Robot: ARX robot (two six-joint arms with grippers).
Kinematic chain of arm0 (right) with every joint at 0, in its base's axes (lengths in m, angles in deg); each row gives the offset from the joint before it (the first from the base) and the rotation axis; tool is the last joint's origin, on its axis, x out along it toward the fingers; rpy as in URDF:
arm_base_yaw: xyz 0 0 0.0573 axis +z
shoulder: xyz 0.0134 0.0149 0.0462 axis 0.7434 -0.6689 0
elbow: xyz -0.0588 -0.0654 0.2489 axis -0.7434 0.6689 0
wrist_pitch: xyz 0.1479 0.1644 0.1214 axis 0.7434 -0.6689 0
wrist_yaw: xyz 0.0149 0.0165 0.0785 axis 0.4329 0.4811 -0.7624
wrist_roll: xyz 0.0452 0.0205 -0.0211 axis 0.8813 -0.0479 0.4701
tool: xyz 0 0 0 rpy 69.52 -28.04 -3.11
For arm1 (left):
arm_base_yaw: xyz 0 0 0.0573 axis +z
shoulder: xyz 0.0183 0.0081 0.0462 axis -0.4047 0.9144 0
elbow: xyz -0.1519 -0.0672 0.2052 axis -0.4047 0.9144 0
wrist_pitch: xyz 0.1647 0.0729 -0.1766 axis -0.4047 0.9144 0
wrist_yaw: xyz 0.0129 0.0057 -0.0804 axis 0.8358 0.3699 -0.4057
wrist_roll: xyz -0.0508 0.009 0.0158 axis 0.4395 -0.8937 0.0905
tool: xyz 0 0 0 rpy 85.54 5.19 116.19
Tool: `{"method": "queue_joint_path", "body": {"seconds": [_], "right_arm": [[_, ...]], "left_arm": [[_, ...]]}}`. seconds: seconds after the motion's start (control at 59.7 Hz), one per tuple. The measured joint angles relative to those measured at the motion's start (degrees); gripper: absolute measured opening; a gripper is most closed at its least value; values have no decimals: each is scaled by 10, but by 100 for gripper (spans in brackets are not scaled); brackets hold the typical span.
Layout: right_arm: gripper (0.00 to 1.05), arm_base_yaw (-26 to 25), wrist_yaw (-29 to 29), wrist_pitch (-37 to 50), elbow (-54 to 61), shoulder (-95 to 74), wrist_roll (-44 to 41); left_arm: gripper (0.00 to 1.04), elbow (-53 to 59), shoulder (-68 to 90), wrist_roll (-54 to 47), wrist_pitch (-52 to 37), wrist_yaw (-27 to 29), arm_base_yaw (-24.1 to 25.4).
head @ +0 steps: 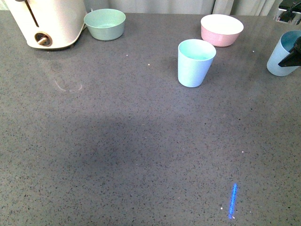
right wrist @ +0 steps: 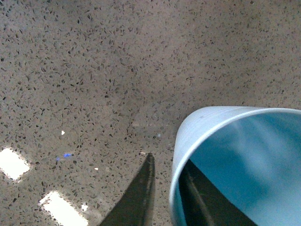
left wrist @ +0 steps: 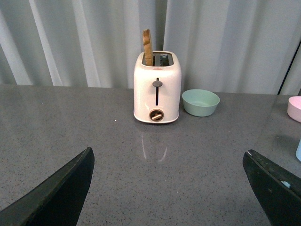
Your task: Stack blue cups with both arms
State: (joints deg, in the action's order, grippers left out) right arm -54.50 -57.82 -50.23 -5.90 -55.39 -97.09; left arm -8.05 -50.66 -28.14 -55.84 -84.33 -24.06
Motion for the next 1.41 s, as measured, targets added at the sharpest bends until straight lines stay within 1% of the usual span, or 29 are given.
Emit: {"method": "queue_joint_path", "body": {"seconds": [0.05, 0.201, 0.436, 0.586, 0.704, 0.787, 0.871, 1.056, 1.19, 1.407], "right_arm": [[2, -3, 1, -3, 0, 3, 0], [2, -15, -17, -21, 23, 39, 3], [2, -18, -95, -67, 70, 139, -6], [2, 10, -133, -83, 82, 209, -2], [2, 54, -160, -90, 82, 231, 18], [2, 83, -153, -88, 82, 231, 27], [2, 112, -134, -79, 84, 224, 34], [2, 154, -110, -74, 81, 200, 52], [2, 170, -94, -73, 63, 169, 58], [2, 184, -87, -66, 22, 130, 73]], "left_arm": [[96, 0, 0, 0, 0, 0, 0], [96, 0, 0, 0, 0, 0, 0], [96, 0, 0, 0, 0, 0, 0], [96, 0, 0, 0, 0, 0, 0], [96, 0, 0, 0, 0, 0, 0], [96, 0, 0, 0, 0, 0, 0], [96, 0, 0, 0, 0, 0, 0], [96, 0, 0, 0, 0, 0, 0], [96, 0, 0, 0, 0, 0, 0], [96, 0, 0, 0, 0, 0, 0]]}}
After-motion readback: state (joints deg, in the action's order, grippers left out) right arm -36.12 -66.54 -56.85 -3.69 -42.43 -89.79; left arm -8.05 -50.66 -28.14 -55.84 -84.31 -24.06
